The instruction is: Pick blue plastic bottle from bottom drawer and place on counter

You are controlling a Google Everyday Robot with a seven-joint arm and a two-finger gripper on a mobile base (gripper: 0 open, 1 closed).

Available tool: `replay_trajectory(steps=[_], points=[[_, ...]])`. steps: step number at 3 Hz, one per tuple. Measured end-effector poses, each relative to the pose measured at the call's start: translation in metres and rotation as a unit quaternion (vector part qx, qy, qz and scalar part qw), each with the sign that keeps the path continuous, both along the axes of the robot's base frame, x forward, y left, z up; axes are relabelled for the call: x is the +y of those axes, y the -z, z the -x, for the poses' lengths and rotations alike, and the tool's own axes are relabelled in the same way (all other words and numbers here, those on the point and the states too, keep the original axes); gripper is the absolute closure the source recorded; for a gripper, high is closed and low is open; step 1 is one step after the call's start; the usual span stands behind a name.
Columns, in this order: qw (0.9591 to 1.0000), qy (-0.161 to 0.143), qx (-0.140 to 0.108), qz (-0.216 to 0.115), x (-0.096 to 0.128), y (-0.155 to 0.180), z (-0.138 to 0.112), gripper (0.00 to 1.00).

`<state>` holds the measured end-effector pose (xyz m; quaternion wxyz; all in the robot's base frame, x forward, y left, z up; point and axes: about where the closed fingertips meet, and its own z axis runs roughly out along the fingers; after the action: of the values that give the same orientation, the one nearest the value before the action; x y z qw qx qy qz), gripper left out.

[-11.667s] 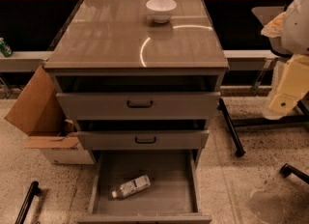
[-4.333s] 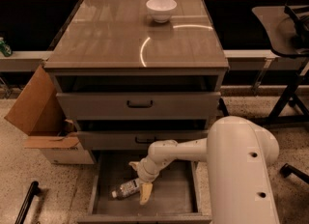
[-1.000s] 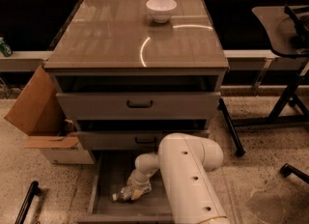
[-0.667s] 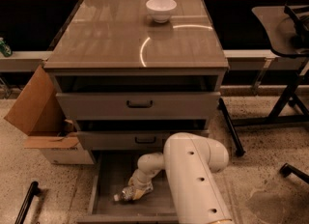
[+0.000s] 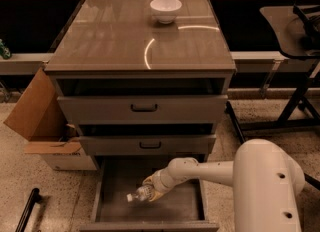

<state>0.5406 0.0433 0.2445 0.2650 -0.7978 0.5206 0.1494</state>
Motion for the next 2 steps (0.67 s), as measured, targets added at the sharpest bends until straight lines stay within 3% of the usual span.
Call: replay_trajectory(steps=[2], points=[[0.9999, -0.008, -0.01, -0.007, -0.001, -0.013, 0.006, 1.0]])
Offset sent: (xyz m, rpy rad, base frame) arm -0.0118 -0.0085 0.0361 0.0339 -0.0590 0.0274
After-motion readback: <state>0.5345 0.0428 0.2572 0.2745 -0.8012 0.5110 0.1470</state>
